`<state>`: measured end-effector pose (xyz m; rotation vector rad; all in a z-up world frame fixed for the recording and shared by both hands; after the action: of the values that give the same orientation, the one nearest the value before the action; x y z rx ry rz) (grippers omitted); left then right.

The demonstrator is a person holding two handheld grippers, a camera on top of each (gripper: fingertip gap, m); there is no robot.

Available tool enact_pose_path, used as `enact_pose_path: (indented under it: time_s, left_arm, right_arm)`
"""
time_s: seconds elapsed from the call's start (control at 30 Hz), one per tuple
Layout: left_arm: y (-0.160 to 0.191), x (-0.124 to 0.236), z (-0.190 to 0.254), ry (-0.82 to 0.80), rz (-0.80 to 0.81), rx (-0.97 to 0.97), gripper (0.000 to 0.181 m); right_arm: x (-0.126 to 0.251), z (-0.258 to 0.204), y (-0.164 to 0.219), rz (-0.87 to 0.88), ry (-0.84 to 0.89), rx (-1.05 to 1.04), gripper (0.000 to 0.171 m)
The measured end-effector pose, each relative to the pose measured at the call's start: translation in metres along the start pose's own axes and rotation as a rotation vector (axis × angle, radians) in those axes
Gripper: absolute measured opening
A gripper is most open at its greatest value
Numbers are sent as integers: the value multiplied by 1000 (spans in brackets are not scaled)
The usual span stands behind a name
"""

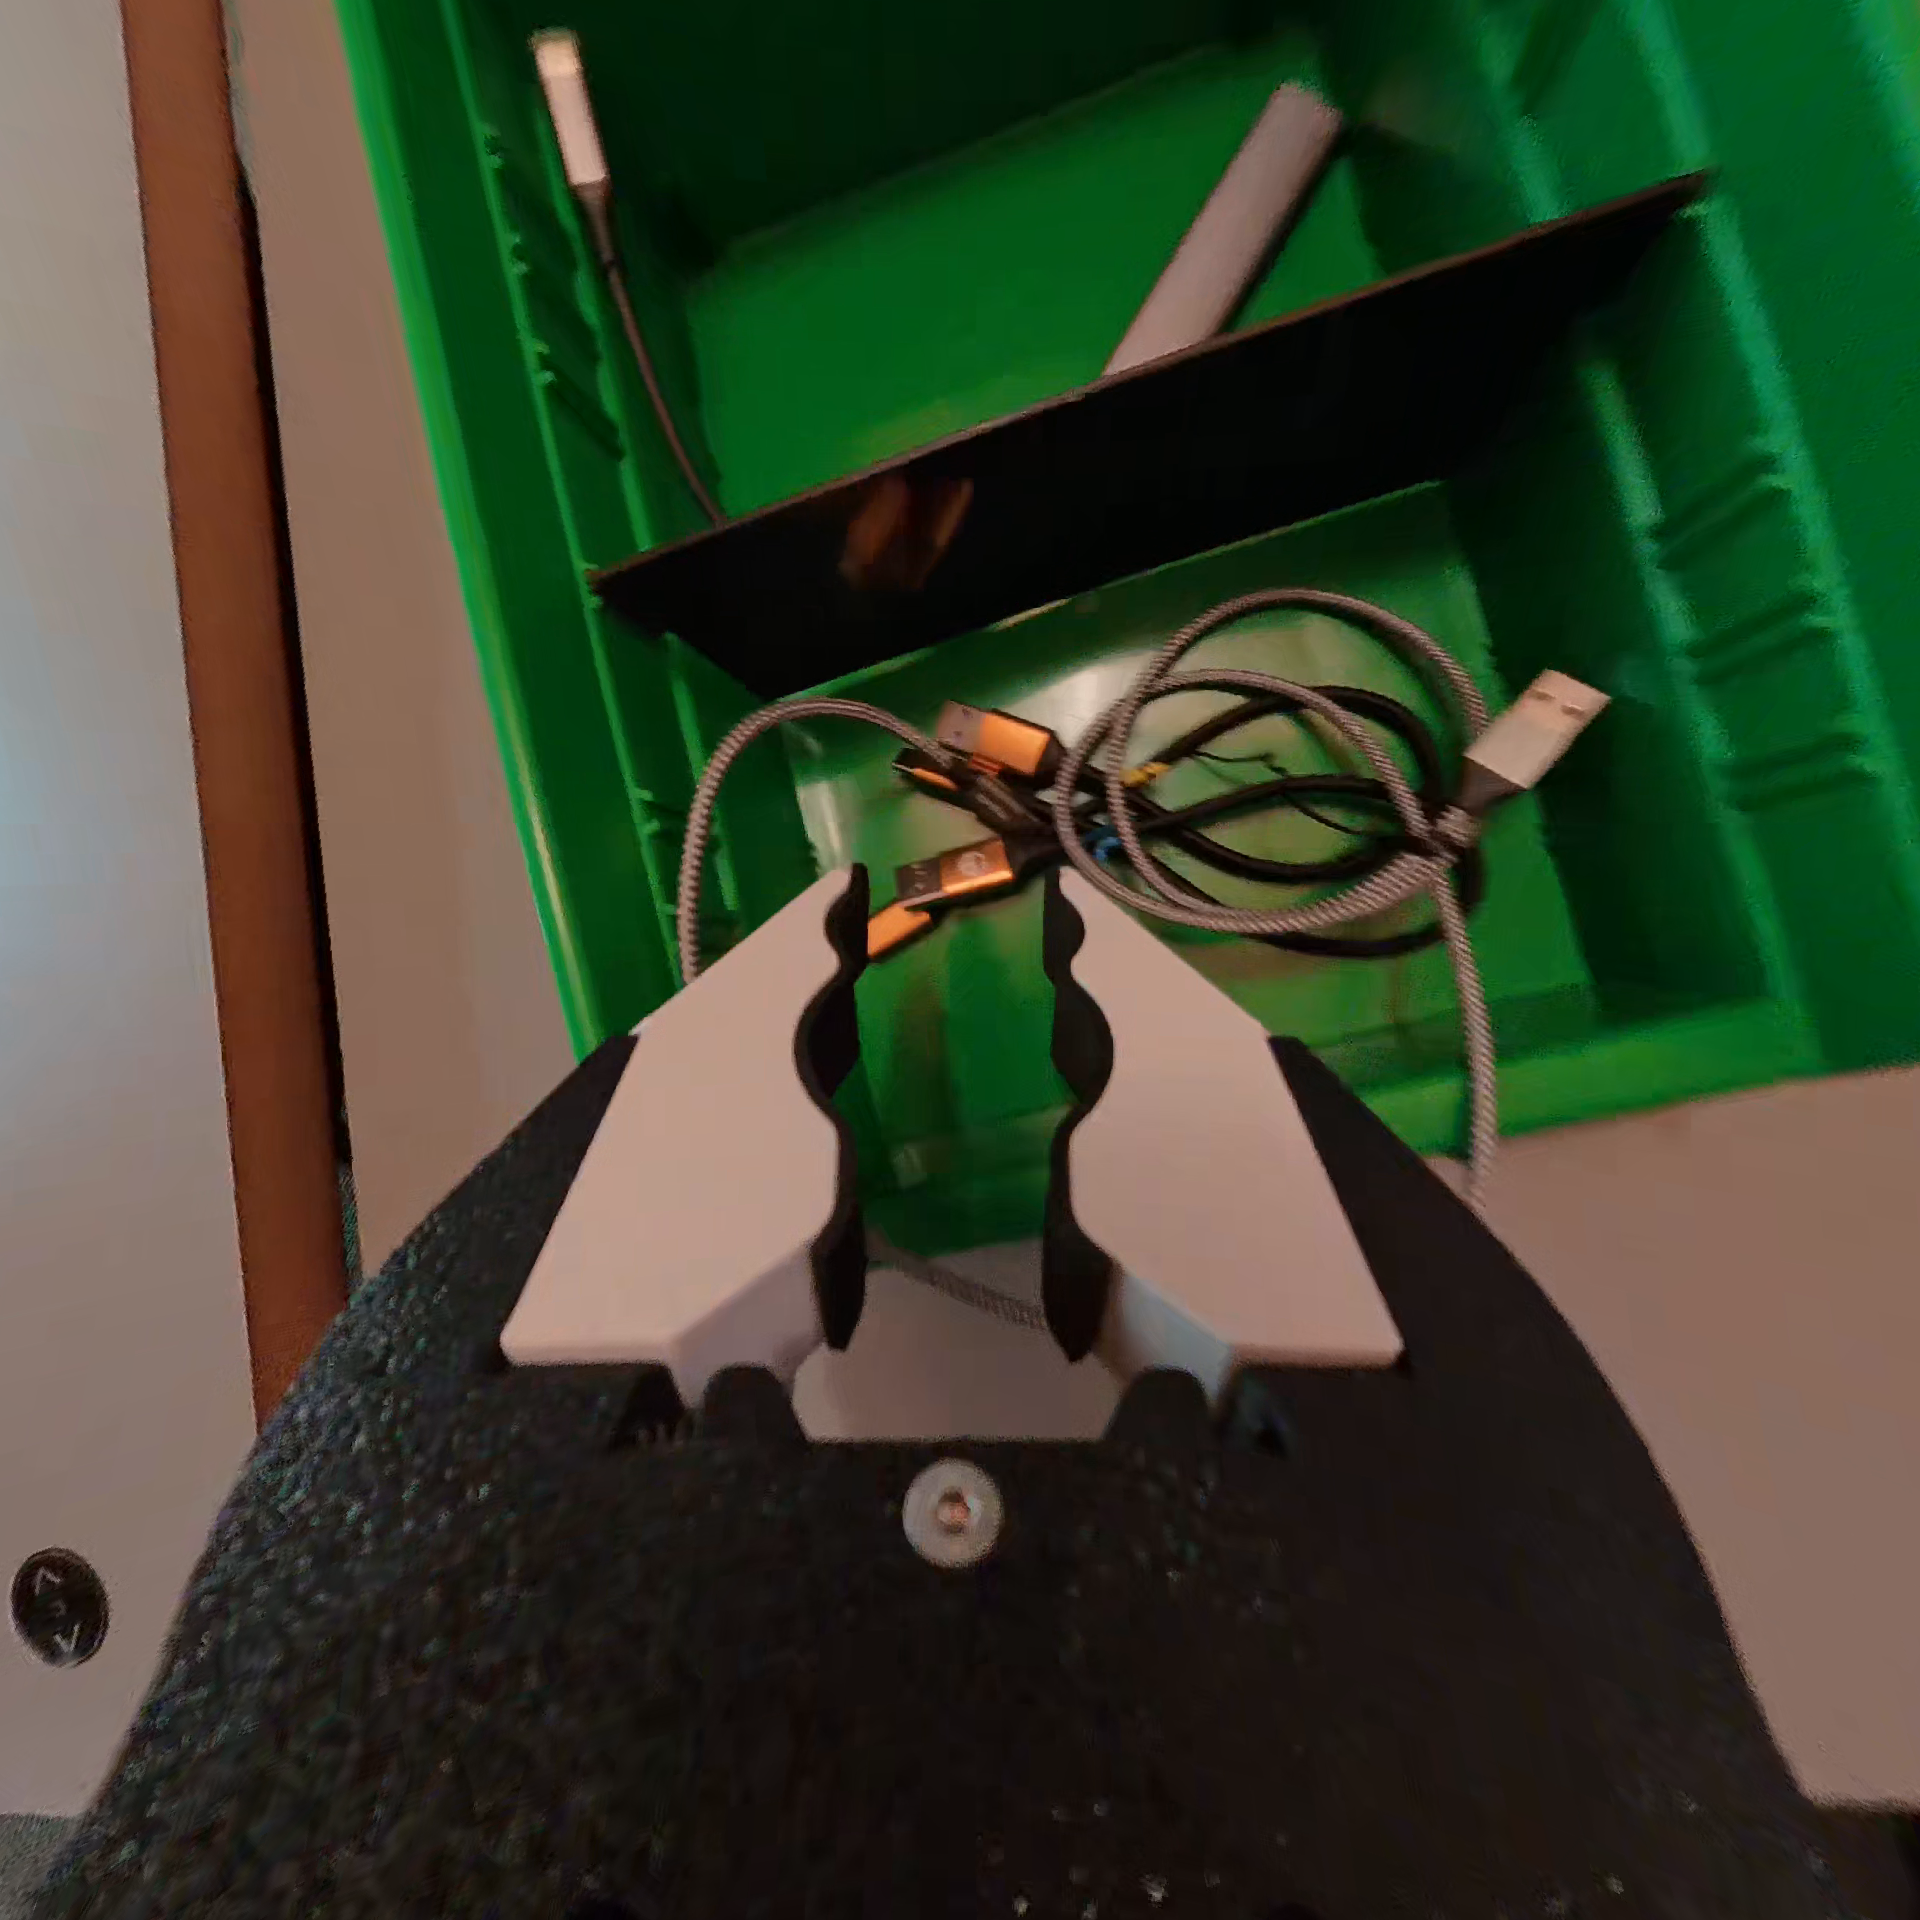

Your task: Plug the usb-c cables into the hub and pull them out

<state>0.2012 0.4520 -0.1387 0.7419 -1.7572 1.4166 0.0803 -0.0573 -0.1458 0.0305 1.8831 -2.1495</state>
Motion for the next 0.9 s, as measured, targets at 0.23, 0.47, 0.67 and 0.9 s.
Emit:
enact_pose_path:
  time_s: [0.23,0.47,0.67,0.9]
  left_arm:
    - [-11,-41,-5,-56,-63,95,32]
    - [-19,-57,-3,-118,-94,15,3]
    - [-55,36,21,-132,284,-217,1]
    - [-137,183,66,-125,806,-448,1]
  right_arm:
    - [-2,-6,2,-11,-21,20,23]
    - [-3,-4,2,-15,-17,26,24]
    - [-3,3,2,-13,3,16,23]
    - [-2,3,-2,-4,7,20,24]
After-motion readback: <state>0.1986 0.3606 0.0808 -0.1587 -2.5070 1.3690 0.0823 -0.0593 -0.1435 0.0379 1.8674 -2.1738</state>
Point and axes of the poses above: each gripper's, where its closed fingertips meet, x back along the fingers, y out of its underside, z = x × y across the jaws, the point moved 8 cm from there along x, back along the fingers, and after that the axes turned 3 degrees about y, right-handed, at the moved point
